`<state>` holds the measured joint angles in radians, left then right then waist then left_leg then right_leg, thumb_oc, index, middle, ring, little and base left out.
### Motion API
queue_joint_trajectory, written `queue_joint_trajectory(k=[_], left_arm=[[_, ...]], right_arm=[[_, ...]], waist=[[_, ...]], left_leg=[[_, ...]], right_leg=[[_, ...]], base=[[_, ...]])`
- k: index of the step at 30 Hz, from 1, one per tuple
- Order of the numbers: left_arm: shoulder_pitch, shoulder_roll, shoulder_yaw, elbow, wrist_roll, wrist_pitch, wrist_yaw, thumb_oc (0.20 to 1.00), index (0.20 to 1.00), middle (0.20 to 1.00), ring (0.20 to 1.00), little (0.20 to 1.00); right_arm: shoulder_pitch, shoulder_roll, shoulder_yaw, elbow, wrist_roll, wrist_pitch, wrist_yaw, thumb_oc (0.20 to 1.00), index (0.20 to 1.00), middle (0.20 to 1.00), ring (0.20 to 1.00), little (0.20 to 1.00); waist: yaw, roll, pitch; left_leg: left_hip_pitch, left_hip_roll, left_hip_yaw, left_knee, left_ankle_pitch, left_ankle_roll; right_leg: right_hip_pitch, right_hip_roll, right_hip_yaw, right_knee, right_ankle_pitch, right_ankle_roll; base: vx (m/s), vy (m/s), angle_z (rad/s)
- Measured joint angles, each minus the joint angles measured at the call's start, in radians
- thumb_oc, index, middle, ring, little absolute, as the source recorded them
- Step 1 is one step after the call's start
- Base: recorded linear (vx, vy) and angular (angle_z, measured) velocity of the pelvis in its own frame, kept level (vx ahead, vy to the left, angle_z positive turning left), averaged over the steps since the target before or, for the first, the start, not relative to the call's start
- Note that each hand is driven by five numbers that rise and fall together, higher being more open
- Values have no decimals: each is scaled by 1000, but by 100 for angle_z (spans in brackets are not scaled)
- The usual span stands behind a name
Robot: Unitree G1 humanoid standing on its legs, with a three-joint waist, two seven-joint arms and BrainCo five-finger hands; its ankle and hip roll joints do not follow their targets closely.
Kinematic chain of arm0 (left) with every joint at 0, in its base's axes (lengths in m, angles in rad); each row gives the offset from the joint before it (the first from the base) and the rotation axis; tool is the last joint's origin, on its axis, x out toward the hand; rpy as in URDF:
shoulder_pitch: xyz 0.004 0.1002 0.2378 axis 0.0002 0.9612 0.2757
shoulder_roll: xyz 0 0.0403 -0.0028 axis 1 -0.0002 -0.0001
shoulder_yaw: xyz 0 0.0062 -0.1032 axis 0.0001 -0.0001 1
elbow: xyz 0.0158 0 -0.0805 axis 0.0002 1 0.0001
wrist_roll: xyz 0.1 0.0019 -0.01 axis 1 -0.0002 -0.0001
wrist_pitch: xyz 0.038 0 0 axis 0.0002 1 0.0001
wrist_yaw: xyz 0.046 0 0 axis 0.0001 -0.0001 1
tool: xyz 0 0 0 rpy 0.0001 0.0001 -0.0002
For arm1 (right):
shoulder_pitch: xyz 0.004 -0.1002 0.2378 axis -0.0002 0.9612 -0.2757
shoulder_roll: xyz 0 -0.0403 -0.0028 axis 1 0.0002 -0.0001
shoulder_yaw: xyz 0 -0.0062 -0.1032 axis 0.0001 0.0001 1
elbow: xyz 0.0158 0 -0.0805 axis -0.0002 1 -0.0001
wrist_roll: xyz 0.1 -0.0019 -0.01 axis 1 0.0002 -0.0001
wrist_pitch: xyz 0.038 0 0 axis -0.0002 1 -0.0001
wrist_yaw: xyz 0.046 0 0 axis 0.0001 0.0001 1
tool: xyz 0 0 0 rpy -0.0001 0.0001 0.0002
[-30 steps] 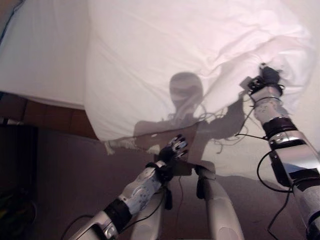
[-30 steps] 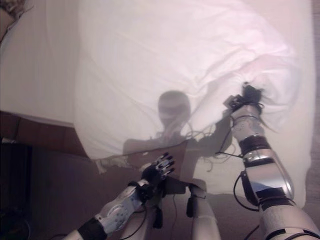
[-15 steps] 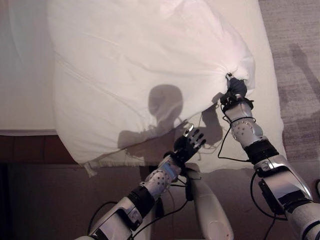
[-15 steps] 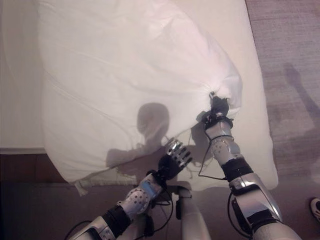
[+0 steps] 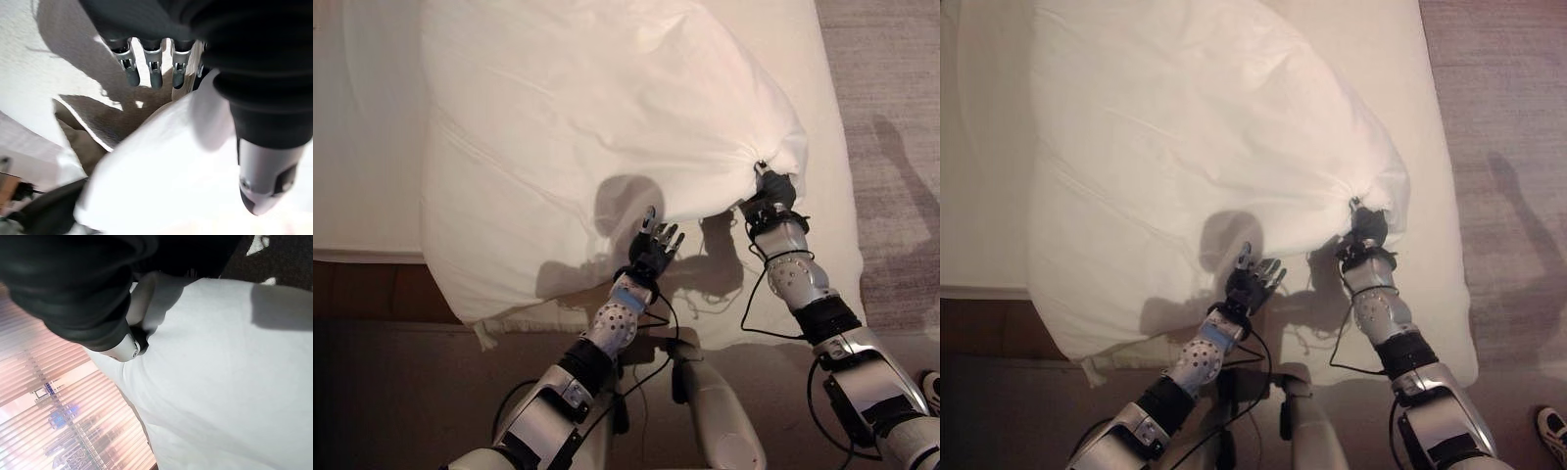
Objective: Make the bed
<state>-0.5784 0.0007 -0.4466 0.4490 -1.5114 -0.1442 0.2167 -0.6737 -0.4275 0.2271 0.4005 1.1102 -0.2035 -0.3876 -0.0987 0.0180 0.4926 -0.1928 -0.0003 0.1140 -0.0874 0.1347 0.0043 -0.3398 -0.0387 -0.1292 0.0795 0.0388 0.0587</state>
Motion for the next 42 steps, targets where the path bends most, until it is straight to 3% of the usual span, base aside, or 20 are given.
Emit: queue_joint_trajectory(k=[7, 10, 14, 20, 27, 32, 42], left_arm=[[3, -6, 61, -3, -4, -25, 23, 1000, 1000, 1000, 1000, 1000], [1, -39, 96, -5, 5, -82, 72, 1000, 1000, 1000, 1000, 1000], [4, -74, 124, -5, 6, -107, 117, 1000, 1000, 1000, 1000, 1000], [21, -106, 124, 2, 6, -108, 138, 1000, 1000, 1000, 1000, 1000], [25, -127, 124, 15, 6, -116, 157, 1000, 1000, 1000, 1000, 1000], [30, -125, 123, 40, 6, -112, 158, 1000, 1000, 1000, 1000, 1000], [27, -137, 113, 55, 6, -86, 155, 1000, 1000, 1000, 1000, 1000]], right_arm=[[37, 46, -31, -25, 0, -7, -4, 200, 200, 200, 200, 200], [82, 75, -42, -86, -1, -9, -20, 200, 200, 200, 200, 200], [104, 111, -59, -94, -1, -13, -41, 200, 200, 200, 200, 200], [145, 116, -67, -133, -1, -35, -59, 200, 200, 200, 200, 200], [235, 117, -100, -313, -24, -58, -79, 200, 200, 200, 200, 200], [236, 116, -112, -321, -39, -62, -81, 200, 200, 200, 200, 200], [227, 93, -161, -342, -77, -69, -126, 200, 200, 200, 200, 200]], waist=[[9, -1, 0], [11, -2, -1], [16, -13, -7], [30, -25, -14], [22, -30, -17], [3, -56, -31], [-3, -56, -31]], left_leg=[[9, 3, -30, 0, -5, -7], [16, 4, -47, 1, -2, -3], [27, 5, -52, 7, -7, -8], [44, 9, -59, 8, -9, -11], [45, 7, -68, 9, -13, -13], [44, 6, -63, 7, -13, -12], [32, 3, -53, 1, -11, -9]], right_leg=[[28, -1, -27, -13, 0, 0], [41, -2, -45, -10, 0, -1], [48, -2, -44, 1, -1, -1], [69, 2, -44, 4, -4, -5], [70, 1, -35, 15, -15, -6], [58, 2, -17, 31, -27, -7], [36, 4, 12, 31, -26, -7]], base=[[-9, -25, 13], [-10, -27, 16], [-1, -9, 3], [1, -13, 4], [1, -8, 3], [2, 0, -2], [-3, -7, -3]])
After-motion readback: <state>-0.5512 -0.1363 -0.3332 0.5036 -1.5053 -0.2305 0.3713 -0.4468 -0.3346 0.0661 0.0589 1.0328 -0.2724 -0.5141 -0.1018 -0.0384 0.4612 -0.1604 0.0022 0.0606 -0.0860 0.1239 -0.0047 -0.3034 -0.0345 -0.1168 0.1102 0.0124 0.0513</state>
